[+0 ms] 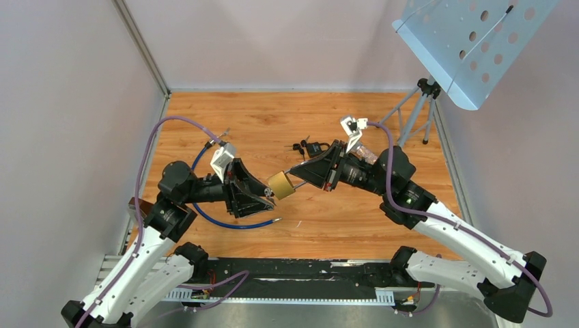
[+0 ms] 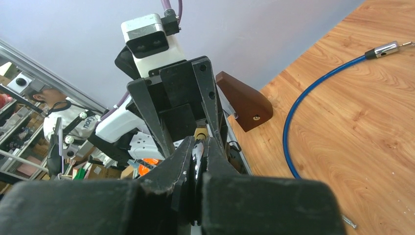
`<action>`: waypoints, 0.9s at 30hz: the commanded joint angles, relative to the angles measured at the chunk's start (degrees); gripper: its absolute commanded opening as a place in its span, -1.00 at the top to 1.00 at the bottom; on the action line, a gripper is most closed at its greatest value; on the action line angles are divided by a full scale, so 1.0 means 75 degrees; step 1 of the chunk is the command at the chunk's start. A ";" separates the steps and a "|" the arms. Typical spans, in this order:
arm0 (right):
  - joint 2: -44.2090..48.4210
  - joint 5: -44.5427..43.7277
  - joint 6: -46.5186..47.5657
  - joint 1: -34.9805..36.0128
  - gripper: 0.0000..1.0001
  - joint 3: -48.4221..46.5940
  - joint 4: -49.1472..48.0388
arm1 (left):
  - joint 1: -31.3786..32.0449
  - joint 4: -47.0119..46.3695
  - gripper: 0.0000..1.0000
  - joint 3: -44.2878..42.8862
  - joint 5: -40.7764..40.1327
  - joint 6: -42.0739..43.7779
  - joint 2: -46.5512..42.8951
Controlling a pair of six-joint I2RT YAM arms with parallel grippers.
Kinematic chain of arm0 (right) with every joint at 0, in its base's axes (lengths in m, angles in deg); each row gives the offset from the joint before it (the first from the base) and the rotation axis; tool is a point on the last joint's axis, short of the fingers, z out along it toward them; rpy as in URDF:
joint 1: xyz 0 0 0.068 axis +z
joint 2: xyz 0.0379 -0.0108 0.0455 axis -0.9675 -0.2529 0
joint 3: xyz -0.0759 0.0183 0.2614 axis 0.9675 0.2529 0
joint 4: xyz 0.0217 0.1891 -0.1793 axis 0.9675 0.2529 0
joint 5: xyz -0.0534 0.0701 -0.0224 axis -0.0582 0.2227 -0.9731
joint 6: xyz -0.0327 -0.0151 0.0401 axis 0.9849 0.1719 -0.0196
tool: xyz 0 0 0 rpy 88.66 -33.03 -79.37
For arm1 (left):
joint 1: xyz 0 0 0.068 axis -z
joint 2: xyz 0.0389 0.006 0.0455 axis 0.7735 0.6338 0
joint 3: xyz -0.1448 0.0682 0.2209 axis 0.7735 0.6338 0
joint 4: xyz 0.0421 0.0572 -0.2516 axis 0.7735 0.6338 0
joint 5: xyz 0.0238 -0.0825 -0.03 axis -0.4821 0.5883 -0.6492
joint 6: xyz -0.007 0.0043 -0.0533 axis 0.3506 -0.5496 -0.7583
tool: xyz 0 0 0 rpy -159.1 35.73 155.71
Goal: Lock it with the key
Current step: Lock the lock, then place the key at the center of the board, then place the lock at the center of the board.
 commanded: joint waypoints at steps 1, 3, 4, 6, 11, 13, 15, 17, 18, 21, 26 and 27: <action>-0.0022 0.0328 0.0082 -0.0039 1.00 -0.0571 -0.0580 | -0.0028 0.0230 -0.18 -0.0217 0.0225 0.0449 0.0047; -0.0053 0.0356 0.0112 -0.0056 1.00 -0.0568 -0.0580 | -0.0028 0.0219 -0.10 -0.0237 0.0170 0.0459 0.0075; -0.0054 0.0373 0.0112 -0.0051 1.00 -0.0560 -0.0580 | -0.0028 0.0207 -0.05 -0.0250 0.0139 0.0461 0.0090; -0.0075 0.0423 0.0151 -0.0056 1.00 -0.0548 -0.0560 | -0.0028 0.0209 0.06 -0.0272 0.0052 0.0483 0.0136; 0.0005 0.0453 0.0258 -0.0100 1.00 -0.0447 -0.0498 | -0.0028 0.0311 0.92 -0.0299 -0.0032 0.0581 0.0288; 0.0164 0.0310 0.0302 -0.0114 1.00 -0.0376 -0.0532 | -0.0028 0.0403 1.00 -0.0304 -0.0077 0.0637 0.0312; 0.0402 0.0089 0.0352 -0.0115 1.00 -0.0249 -0.0659 | -0.0028 0.0610 1.00 -0.0314 -0.0038 0.0639 0.0303; 0.0715 -0.0179 0.0399 -0.0124 1.00 -0.0045 -0.0931 | -0.0028 0.0692 1.00 -0.0293 0.0022 0.0622 0.0233; 0.0893 -0.0351 0.0448 -0.0125 1.00 0.0074 -0.1081 | -0.0028 0.0759 1.00 -0.0246 0.0012 0.0624 0.0192; 0.1345 -0.0777 0.0680 -0.0127 1.00 0.0243 -0.1143 | -0.0028 0.1027 1.00 -0.0197 -0.0080 0.0790 -0.0018; 0.1894 -0.1501 0.1116 -0.0133 1.00 0.0227 -0.0612 | -0.0028 0.1421 1.00 -0.0159 -0.0267 0.0952 -0.0086; 0.1904 -0.1713 0.1229 -0.0138 1.00 0.0160 -0.0333 | -0.0028 0.1435 1.00 -0.0149 -0.0419 0.0941 -0.0055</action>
